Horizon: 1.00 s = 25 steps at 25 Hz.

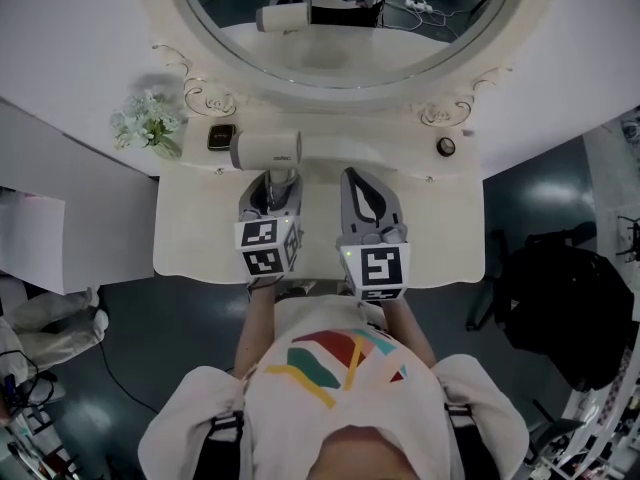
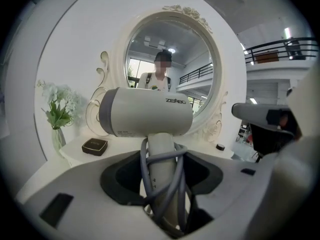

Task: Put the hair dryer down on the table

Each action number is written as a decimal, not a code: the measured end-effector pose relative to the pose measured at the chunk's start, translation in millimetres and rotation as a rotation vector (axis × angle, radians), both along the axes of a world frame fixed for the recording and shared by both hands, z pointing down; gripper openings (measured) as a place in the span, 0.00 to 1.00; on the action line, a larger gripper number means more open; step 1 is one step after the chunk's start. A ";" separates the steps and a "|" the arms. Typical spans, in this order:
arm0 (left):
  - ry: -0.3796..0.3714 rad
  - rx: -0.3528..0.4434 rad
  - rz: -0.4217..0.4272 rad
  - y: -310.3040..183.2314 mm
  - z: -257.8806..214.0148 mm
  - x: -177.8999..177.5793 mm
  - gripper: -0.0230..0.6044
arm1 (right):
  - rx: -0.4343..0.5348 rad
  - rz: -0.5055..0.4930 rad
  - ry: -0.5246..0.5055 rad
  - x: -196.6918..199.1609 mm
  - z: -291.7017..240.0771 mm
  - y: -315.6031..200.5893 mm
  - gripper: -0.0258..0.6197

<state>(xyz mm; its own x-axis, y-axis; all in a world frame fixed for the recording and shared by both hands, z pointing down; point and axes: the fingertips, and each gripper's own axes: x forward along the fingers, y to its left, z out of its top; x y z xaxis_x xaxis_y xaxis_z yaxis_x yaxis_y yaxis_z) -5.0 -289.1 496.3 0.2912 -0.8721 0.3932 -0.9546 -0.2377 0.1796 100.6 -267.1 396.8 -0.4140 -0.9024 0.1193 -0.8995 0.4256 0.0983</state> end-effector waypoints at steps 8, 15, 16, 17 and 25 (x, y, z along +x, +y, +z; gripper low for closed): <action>-0.007 -0.104 0.013 8.2 40.7 3.0 0.37 | -0.013 0.009 0.016 2.5 5.6 0.2 0.04; -0.025 -0.199 0.030 17.1 73.3 3.5 0.37 | -0.020 0.013 0.022 5.2 8.6 -0.8 0.04; -0.026 -0.209 0.030 17.8 77.3 3.4 0.37 | -0.020 0.015 0.021 5.9 8.3 -1.0 0.04; -0.028 -0.221 0.030 18.6 81.8 3.3 0.37 | -0.019 0.017 0.020 6.3 8.2 -1.2 0.04; -0.034 -0.334 0.041 30.0 119.7 3.7 0.37 | -0.033 0.025 0.029 8.2 13.4 -2.5 0.04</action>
